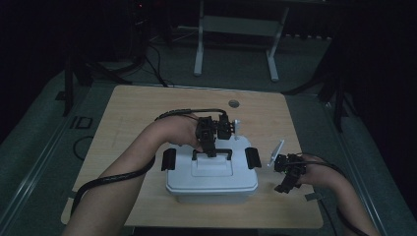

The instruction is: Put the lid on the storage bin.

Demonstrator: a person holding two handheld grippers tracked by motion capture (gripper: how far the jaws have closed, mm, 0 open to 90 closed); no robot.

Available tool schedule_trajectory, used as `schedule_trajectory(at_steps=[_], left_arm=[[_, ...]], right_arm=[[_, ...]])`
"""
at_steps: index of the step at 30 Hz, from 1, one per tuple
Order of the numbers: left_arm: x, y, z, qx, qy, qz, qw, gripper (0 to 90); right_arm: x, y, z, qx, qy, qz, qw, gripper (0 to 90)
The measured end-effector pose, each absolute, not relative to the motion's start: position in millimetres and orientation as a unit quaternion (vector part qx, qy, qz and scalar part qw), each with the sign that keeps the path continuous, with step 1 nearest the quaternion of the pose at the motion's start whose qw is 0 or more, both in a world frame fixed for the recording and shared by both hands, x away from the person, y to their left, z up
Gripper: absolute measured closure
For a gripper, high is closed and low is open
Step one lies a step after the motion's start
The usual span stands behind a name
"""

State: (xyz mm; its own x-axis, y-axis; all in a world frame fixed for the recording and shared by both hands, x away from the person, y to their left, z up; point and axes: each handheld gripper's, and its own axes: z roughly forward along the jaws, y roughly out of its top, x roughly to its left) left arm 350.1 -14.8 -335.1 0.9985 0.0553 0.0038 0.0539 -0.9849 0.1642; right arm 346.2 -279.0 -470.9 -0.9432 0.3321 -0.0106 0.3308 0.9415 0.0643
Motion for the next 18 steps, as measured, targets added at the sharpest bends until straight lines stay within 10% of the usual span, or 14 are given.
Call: schedule_trajectory(at_steps=[18], left_arm=[[361.1, -21.0, -355.8, 0.996, 0.029, -0.003, 0.080, 83.0]], right_arm=[[346.4, -278.1, -471.5, 0.168, 0.985, 0.033, 0.009, 18.0]])
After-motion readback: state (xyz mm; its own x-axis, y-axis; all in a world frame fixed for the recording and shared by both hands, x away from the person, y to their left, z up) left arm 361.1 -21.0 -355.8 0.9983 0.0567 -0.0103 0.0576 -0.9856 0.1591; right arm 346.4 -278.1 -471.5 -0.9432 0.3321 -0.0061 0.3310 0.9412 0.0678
